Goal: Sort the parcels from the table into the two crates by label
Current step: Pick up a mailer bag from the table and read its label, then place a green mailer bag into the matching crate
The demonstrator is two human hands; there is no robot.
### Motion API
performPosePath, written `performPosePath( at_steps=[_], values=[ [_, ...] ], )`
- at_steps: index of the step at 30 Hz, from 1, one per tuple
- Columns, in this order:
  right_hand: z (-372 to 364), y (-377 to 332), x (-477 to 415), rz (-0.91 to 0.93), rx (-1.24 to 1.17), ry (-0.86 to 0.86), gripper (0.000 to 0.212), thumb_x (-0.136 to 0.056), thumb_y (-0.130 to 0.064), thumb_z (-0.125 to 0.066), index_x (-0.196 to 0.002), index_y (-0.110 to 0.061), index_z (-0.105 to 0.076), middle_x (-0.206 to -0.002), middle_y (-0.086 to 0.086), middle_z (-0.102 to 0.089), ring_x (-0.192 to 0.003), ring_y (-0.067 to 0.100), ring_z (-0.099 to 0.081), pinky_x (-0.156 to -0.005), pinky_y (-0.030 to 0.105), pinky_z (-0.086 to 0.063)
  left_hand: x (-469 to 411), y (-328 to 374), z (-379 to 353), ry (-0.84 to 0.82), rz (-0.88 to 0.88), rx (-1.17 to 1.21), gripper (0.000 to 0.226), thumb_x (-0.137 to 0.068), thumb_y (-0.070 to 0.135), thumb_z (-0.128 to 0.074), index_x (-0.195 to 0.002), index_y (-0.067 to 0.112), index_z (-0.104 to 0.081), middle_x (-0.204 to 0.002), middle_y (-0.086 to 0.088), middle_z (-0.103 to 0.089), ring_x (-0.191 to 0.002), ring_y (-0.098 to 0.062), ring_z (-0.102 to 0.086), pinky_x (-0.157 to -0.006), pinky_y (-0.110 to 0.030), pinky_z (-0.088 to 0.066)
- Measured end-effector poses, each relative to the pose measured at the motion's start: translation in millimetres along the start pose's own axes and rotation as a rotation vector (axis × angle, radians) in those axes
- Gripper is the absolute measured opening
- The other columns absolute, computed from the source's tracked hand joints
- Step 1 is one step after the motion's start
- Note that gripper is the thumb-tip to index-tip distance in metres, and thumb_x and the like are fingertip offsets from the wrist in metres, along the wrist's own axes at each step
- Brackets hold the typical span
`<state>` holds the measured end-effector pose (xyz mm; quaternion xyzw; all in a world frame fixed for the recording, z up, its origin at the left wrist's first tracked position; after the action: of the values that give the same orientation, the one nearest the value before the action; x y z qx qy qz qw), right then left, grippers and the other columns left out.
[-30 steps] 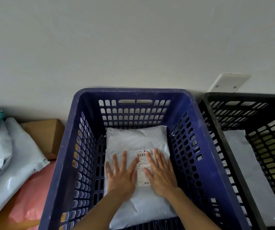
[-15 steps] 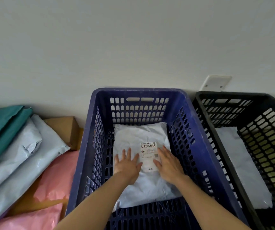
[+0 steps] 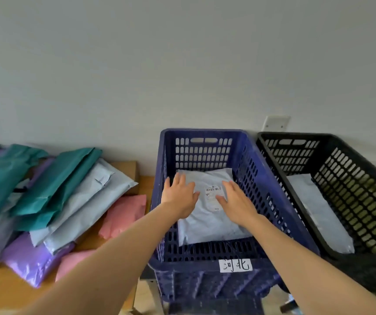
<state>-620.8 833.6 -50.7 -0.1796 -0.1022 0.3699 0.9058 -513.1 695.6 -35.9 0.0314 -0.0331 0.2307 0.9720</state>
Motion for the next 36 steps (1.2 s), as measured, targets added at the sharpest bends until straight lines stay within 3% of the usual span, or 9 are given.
performPosePath(
  at_steps=[5, 11, 17, 21, 36],
  values=[
    [14, -45, 42, 0.103, -0.098, 0.136, 0.053, -0.101, -0.037, -0.04, -0.147, -0.014, -0.027, -0.154, 0.004, -0.028, -0.13, 0.025, -0.042, -0.1, 0.045, -0.042, 64, -13, 32, 0.146, 0.045, 0.045, 0.05, -0.103, 0.041, -0.022, -0.145, 0.017, -0.034, -0.159, -0.013, -0.013, -0.148, -0.03, -0.005, -0.119, -0.05, -0.01],
    [11, -119, 87, 0.234, -0.215, 0.251, 0.045, -0.102, -0.025, -0.042, -0.143, -0.011, -0.032, -0.15, 0.004, -0.029, -0.119, 0.025, -0.05, -0.089, 0.037, -0.045, 143, -50, 40, 0.209, 0.202, 0.087, 0.047, -0.1, 0.042, -0.025, -0.138, 0.018, -0.041, -0.152, -0.014, -0.027, -0.143, -0.032, -0.018, -0.115, -0.049, -0.02],
    [-4, -199, 102, 0.348, -0.236, 0.246, 0.042, -0.101, -0.026, -0.044, -0.14, -0.012, -0.036, -0.145, 0.005, -0.036, -0.124, 0.022, -0.048, -0.095, 0.035, -0.043, 213, -118, 57, 0.252, 0.403, 0.157, 0.046, -0.101, 0.038, -0.032, -0.142, 0.018, -0.037, -0.153, -0.012, -0.027, -0.141, -0.03, -0.023, -0.115, -0.044, -0.022],
    [-32, -258, 106, 0.4, -0.258, 0.21, 0.04, -0.101, -0.026, -0.043, -0.139, -0.014, -0.037, -0.143, 0.004, -0.038, -0.118, 0.021, -0.052, -0.087, 0.031, -0.045, 252, -181, 58, 0.274, 0.501, 0.153, 0.045, -0.101, 0.036, -0.033, -0.141, 0.015, -0.037, -0.153, -0.012, -0.025, -0.141, -0.029, -0.023, -0.112, -0.041, -0.023],
    [-173, -511, 100, 0.491, -0.272, 0.075, 0.039, -0.1, -0.022, -0.044, -0.138, -0.012, -0.039, -0.144, 0.004, -0.037, -0.123, 0.023, -0.048, -0.094, 0.036, -0.044, 373, -457, 36, 0.283, 0.675, 0.202, 0.05, -0.102, 0.036, -0.034, -0.149, 0.022, -0.027, -0.158, -0.008, -0.019, -0.144, -0.027, -0.022, -0.112, -0.043, -0.031]
  ],
)
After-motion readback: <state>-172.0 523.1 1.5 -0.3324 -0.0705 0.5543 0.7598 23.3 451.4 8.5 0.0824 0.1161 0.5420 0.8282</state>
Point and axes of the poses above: each hand's wrist, its own x-axis away from the middle knuckle, its own z-axis out of the back of the hand, y = z × x, the point moved 3 cm from there along -x, towards the middle knuckle
